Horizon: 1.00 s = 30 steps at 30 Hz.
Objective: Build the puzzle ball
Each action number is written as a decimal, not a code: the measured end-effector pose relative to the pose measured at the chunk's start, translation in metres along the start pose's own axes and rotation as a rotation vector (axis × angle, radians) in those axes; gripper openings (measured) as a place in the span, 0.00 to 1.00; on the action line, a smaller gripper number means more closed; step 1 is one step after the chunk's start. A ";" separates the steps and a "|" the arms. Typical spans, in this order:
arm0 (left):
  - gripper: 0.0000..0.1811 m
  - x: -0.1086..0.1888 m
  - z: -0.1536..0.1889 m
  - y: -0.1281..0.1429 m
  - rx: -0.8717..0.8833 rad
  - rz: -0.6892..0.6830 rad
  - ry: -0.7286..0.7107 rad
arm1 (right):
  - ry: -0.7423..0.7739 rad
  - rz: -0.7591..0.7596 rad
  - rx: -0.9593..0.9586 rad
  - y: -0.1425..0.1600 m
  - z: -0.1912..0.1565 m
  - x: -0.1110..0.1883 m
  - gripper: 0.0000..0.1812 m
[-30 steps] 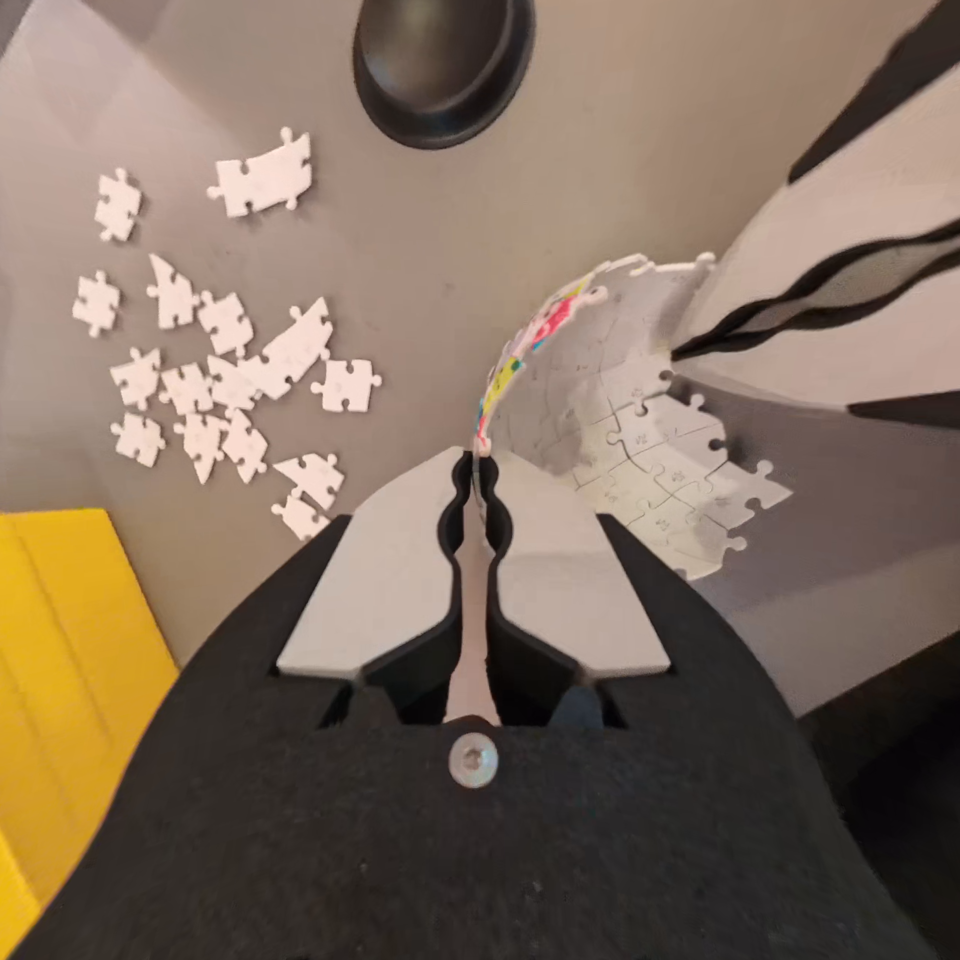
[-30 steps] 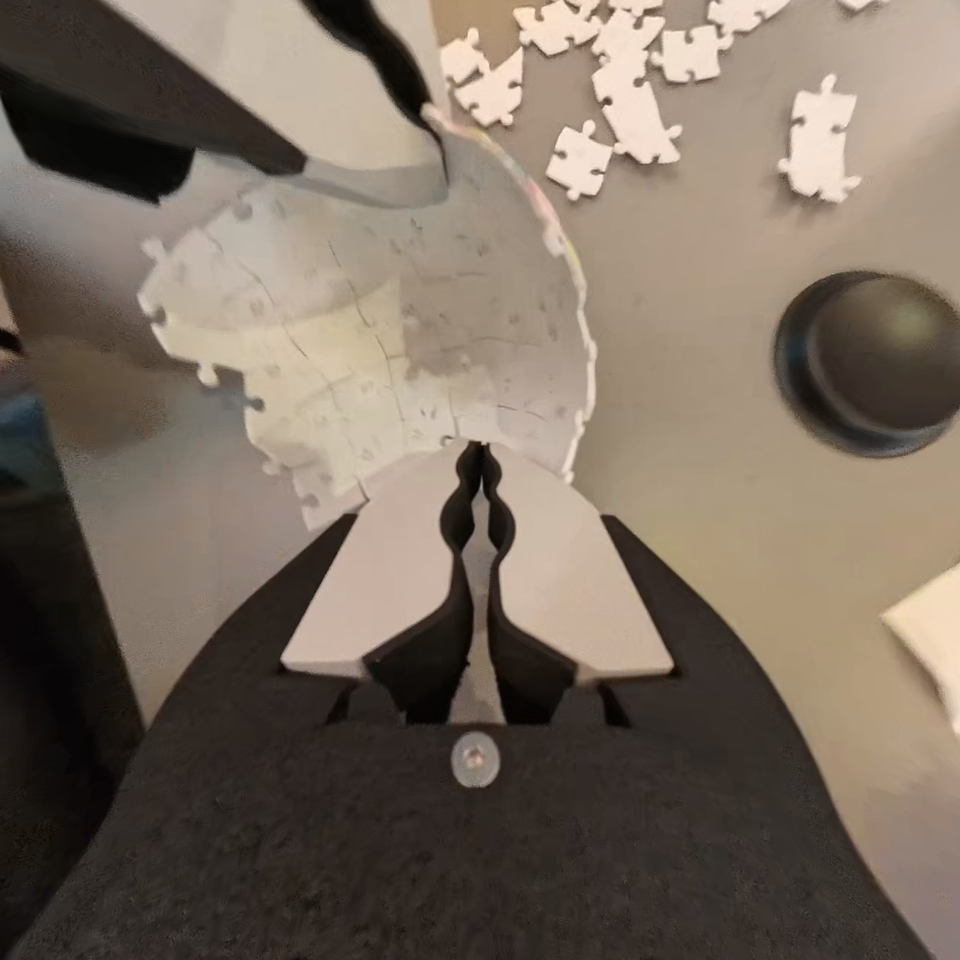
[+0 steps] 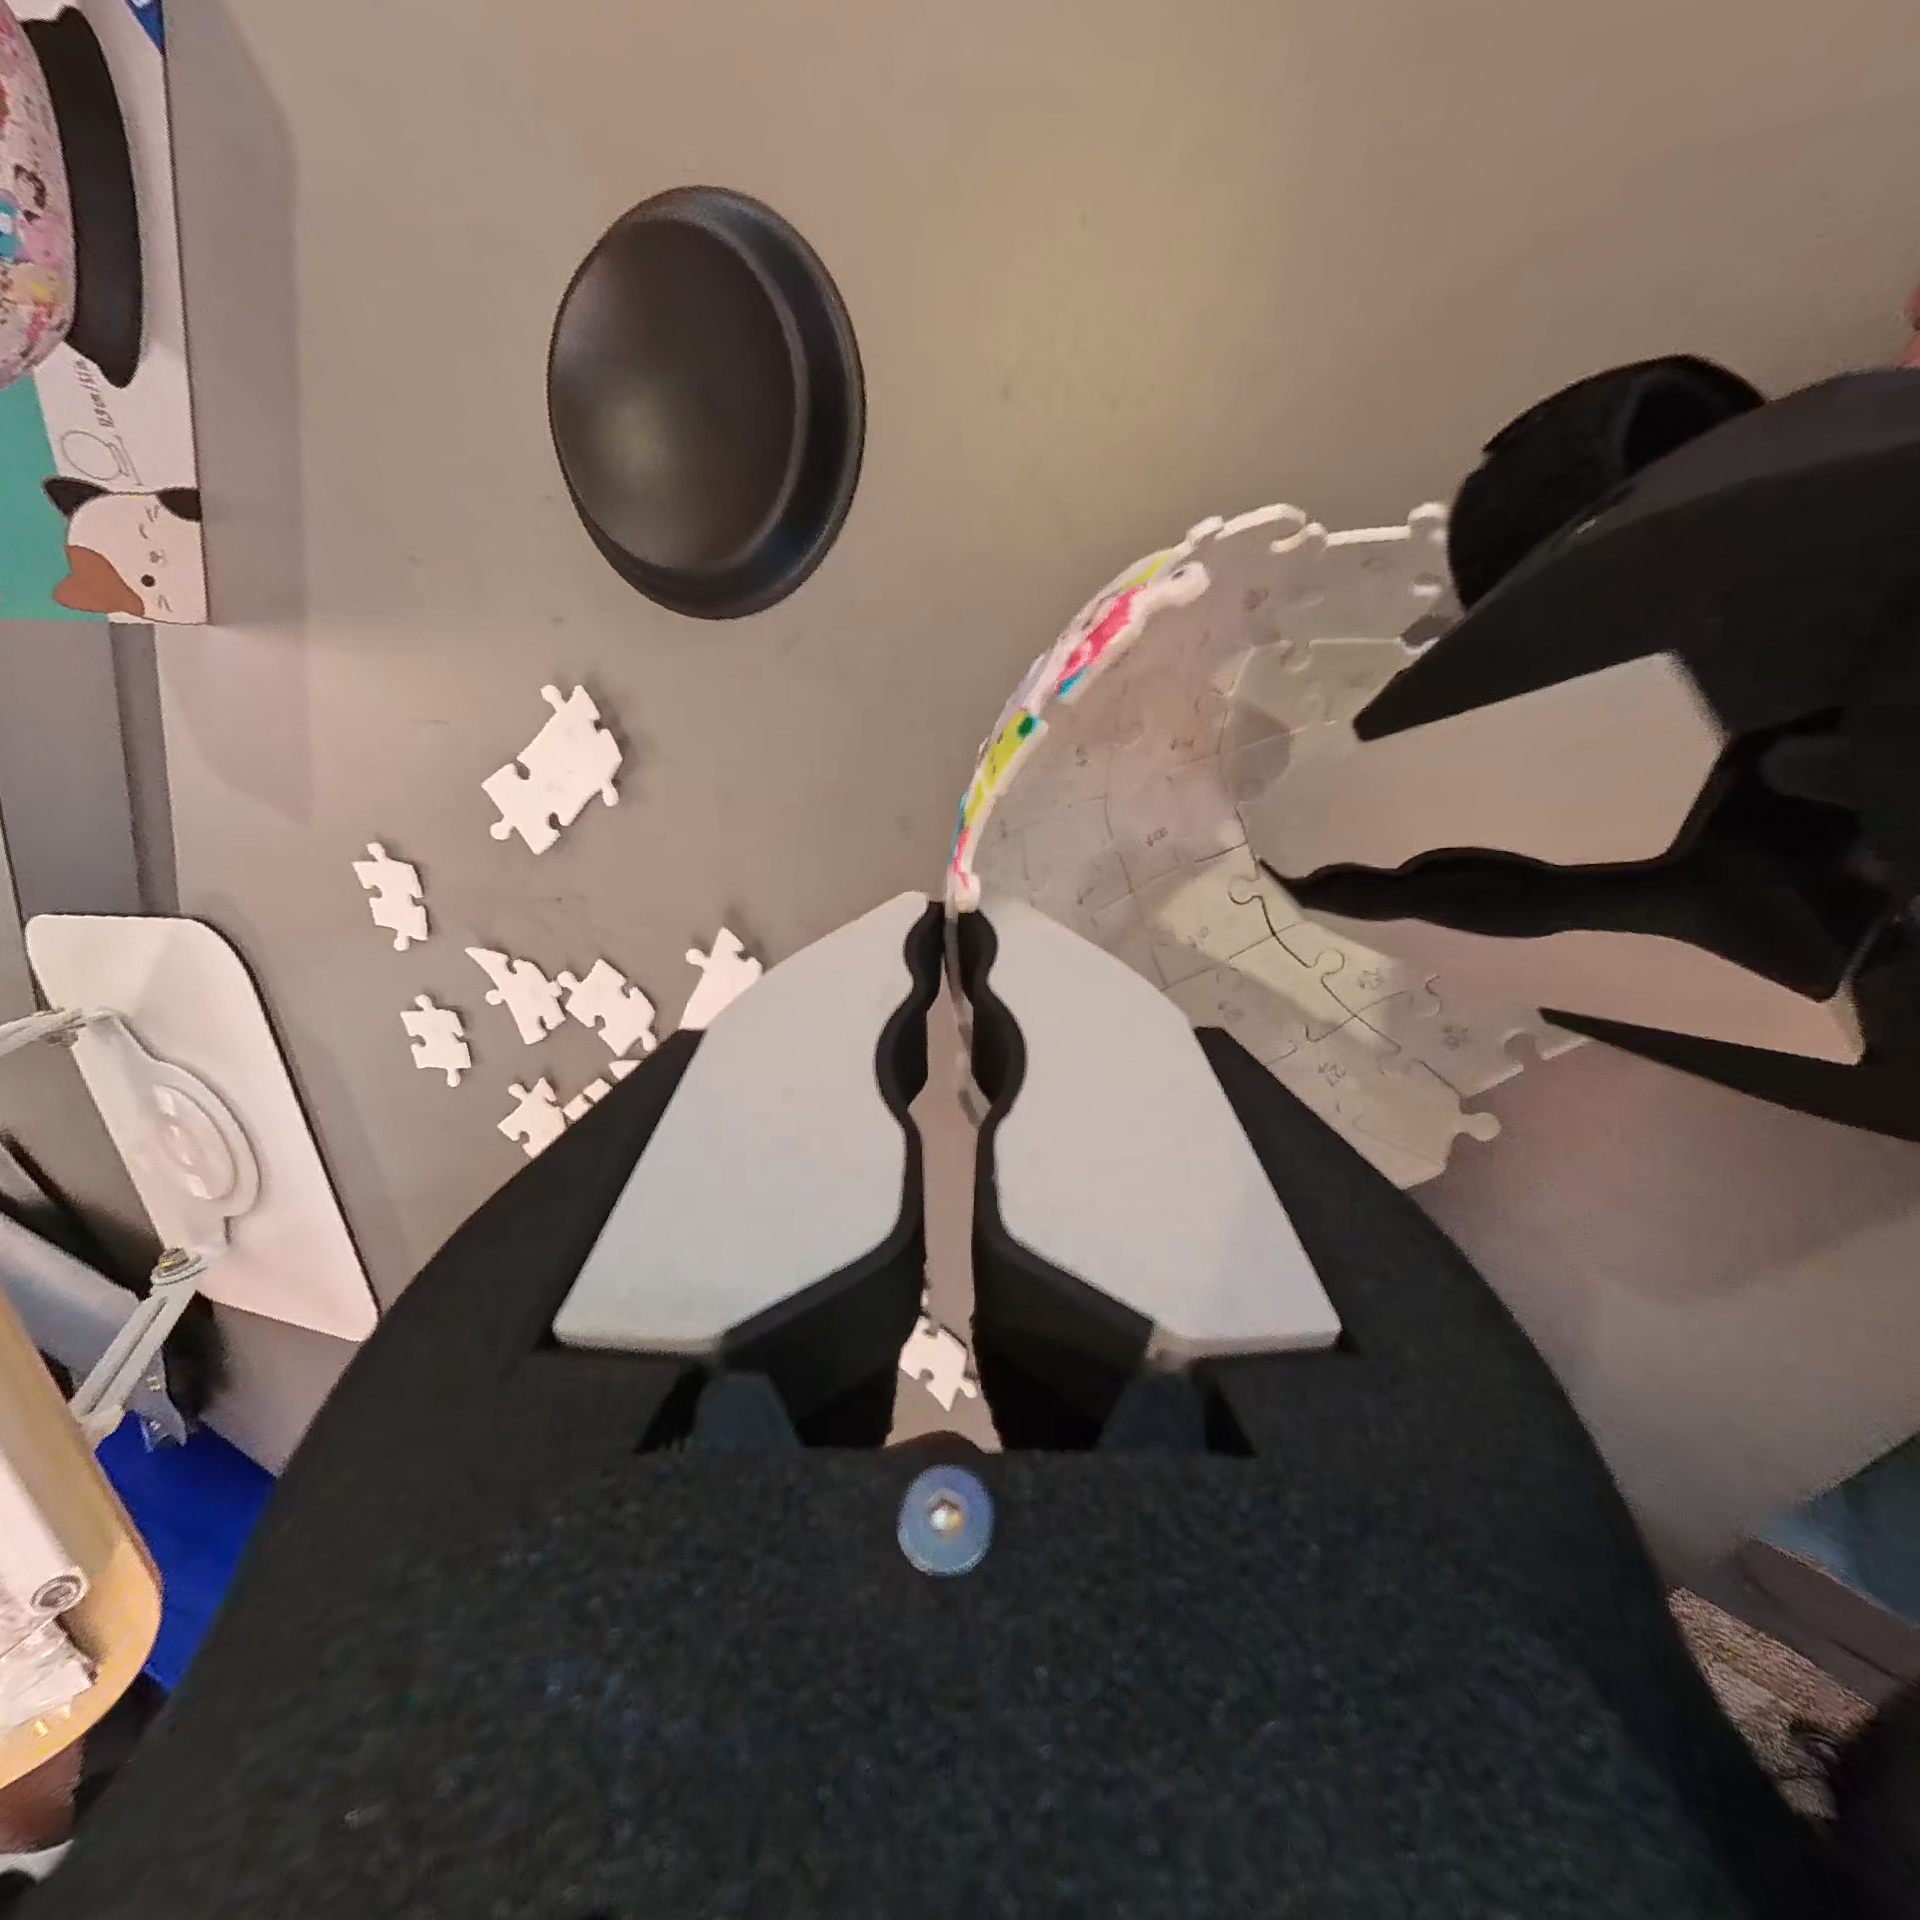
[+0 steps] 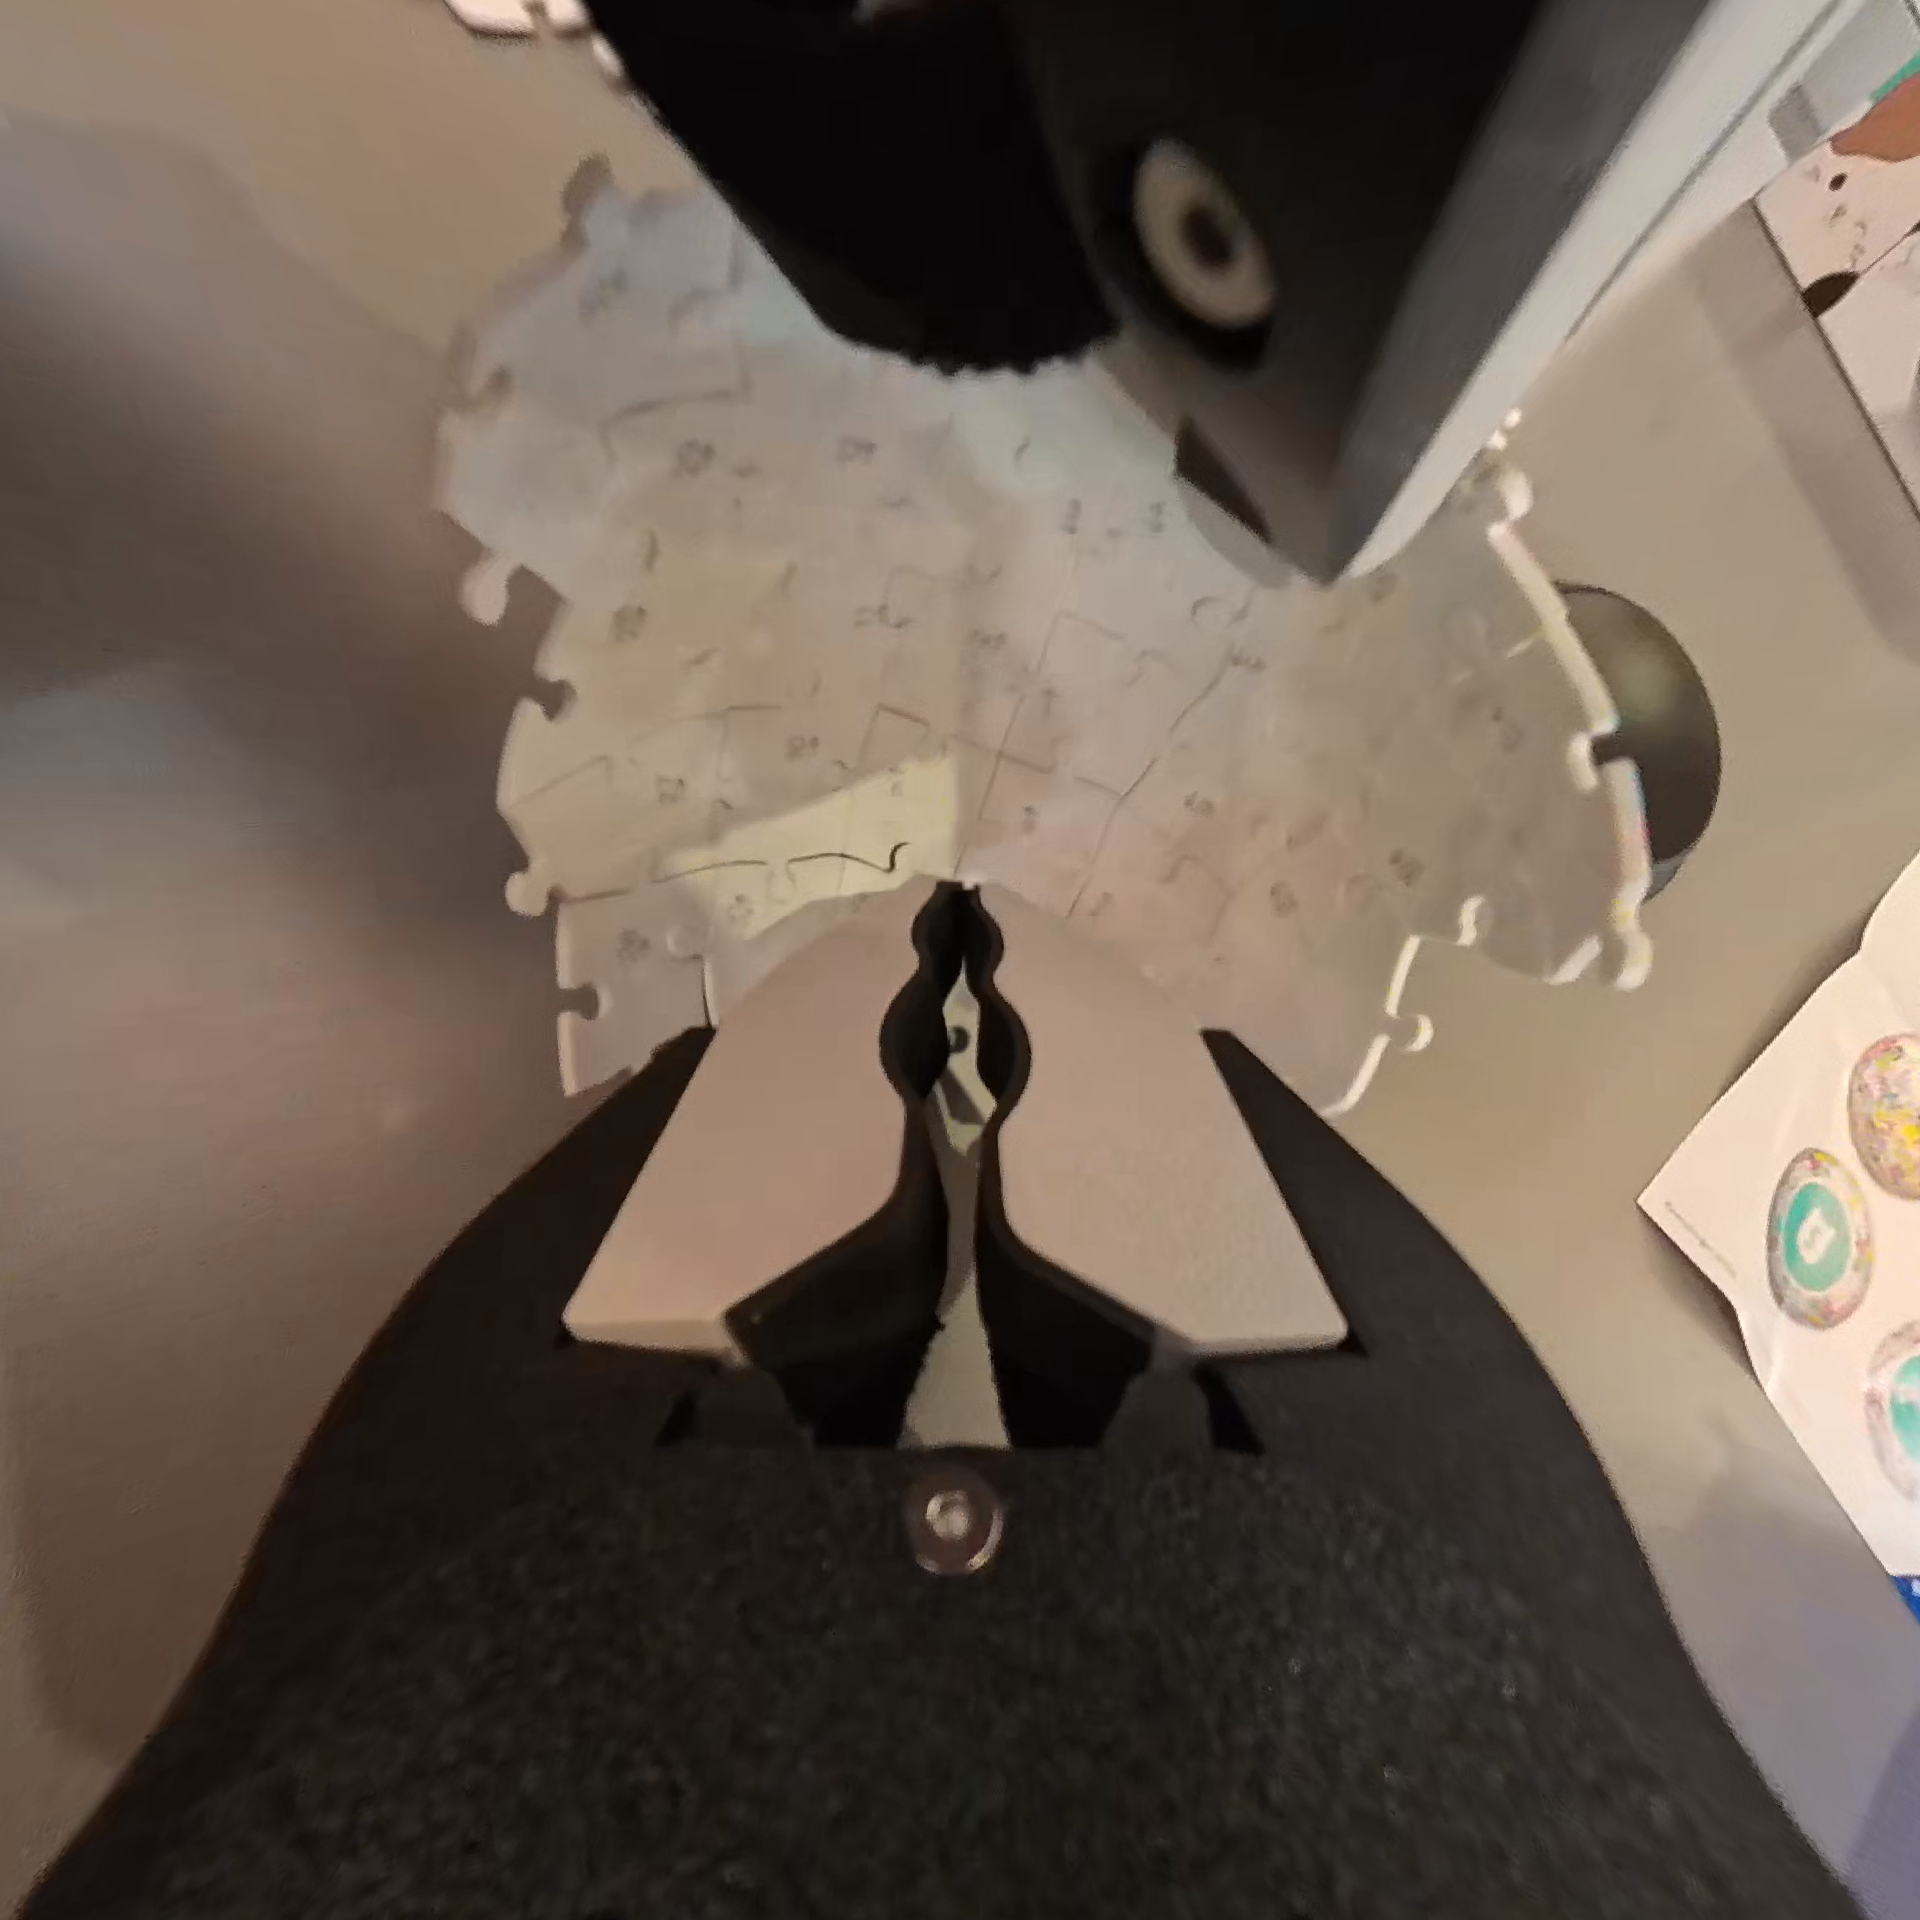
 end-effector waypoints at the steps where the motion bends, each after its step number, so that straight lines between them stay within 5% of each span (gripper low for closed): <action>1: 0.01 0.000 0.000 0.000 0.006 0.000 0.003 | 0.007 -0.007 0.003 0.001 0.000 0.001 0.00; 28: 0.01 -0.003 0.000 -0.005 0.006 0.012 0.007 | 0.035 -0.079 0.108 0.005 -0.002 -0.011 0.00; 30: 0.01 -0.003 -0.001 -0.004 0.014 0.020 0.004 | 0.058 0.001 0.114 -0.001 -0.004 0.001 0.00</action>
Point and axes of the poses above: each gripper's, where its closed fingertips meet, x back along the fingers, y out of its underside, z = x × y across the jaws, the point moved 6 cm from there along x, back along the fingers, and after that the axes turned 8 degrees about -y, right-handed, at the moved point
